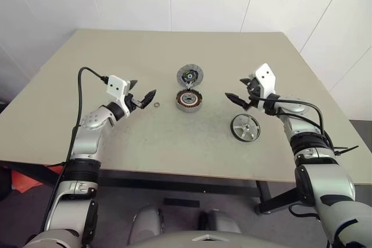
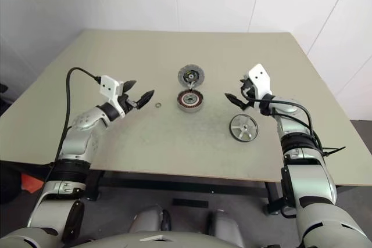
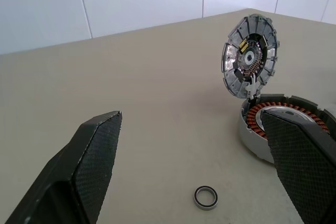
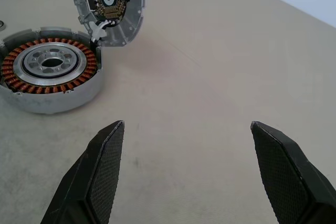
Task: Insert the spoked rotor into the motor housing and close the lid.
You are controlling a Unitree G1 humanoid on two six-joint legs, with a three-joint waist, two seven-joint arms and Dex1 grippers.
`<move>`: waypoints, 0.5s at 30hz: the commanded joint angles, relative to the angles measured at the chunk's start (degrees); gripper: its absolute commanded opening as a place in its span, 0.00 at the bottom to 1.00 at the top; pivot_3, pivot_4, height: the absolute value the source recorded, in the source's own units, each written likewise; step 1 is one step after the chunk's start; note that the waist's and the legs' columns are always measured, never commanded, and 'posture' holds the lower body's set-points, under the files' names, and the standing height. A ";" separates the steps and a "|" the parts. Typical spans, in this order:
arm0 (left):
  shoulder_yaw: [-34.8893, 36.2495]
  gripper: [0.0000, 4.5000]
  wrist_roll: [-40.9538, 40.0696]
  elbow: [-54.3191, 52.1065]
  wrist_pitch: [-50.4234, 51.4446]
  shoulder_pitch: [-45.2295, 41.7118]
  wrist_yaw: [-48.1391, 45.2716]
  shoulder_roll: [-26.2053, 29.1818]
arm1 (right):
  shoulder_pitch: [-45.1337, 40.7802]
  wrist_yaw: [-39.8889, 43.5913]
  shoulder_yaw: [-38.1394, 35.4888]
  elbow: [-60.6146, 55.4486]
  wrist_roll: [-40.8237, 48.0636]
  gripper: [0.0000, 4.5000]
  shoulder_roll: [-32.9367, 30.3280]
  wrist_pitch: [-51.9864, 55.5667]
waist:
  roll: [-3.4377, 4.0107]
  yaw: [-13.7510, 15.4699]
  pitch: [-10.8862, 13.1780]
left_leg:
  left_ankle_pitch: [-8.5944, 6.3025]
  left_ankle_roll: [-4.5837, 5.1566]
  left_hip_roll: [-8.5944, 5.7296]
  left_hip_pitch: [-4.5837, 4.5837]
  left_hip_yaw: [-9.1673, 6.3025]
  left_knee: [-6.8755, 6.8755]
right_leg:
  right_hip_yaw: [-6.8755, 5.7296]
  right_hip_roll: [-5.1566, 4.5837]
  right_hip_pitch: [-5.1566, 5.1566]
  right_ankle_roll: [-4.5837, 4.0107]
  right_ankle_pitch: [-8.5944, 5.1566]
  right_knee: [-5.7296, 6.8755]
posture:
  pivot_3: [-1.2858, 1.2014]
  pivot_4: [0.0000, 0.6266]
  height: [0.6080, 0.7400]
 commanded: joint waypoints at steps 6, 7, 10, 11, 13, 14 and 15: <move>0.90 1.00 -0.22 -1.96 -0.89 -0.55 0.14 0.44 | -1.72 -0.14 -0.15 -2.26 0.21 0.97 0.22 -0.33 | 0.00 -0.01 0.00 | 0.00 0.00 0.00 0.00 0.00 0.00 | 0.00 0.00 0.00 0.00 0.00 0.00 | 0.52 0.00 1.00; 0.88 1.00 -0.21 -2.07 -0.86 -0.46 0.15 0.43 | -1.63 -0.12 -0.19 -2.37 0.24 0.97 0.19 -0.31 | 0.00 0.00 0.00 | 0.00 0.00 0.00 0.00 0.00 0.00 | 0.00 0.00 0.00 0.00 0.00 0.00 | 0.52 0.00 1.00; 0.92 1.00 -0.26 -1.91 -0.81 -0.63 0.09 0.47 | -1.57 -0.26 -0.19 -2.51 0.24 0.97 0.32 -0.17 | 0.00 0.00 0.00 | 0.00 0.00 0.00 0.00 0.00 0.00 | 0.00 0.00 0.00 0.00 0.00 0.00 | 0.52 0.00 1.00; 0.92 1.00 -0.29 -1.92 -0.77 -0.65 0.07 0.48 | -1.54 -0.27 -0.19 -2.60 0.25 0.97 0.35 -0.11 | 0.00 0.00 0.00 | 0.00 0.00 0.00 0.00 0.00 0.00 | 0.00 0.00 0.00 0.00 0.00 0.00 | 0.52 0.00 1.00; 0.90 1.00 -0.34 -1.97 -0.68 -0.61 0.04 0.44 | -1.46 -0.26 -0.22 -2.75 0.30 0.97 0.33 -0.01 | 0.00 0.00 0.00 | 0.00 0.00 0.00 0.00 0.00 0.00 | 0.00 0.00 0.00 0.00 0.00 0.00 | 0.52 0.00 1.00; 0.89 1.00 -0.47 -2.05 -0.53 -0.56 -0.06 0.40 | -1.44 -0.03 -0.12 -2.91 0.30 0.97 0.36 0.10 | 0.00 0.00 0.00 | 0.00 0.00 0.00 0.00 0.00 0.00 | 0.00 0.00 0.00 0.00 0.00 0.00 | 0.52 0.00 1.00; 0.88 1.00 -0.60 -2.14 -0.39 -0.53 -0.16 0.36 | -1.45 0.27 0.04 -3.09 0.28 0.97 0.39 0.19 | 0.00 0.00 0.00 | 0.00 0.00 0.00 0.00 0.00 0.00 | 0.00 0.00 0.00 0.00 0.00 0.00 | 0.52 0.00 1.00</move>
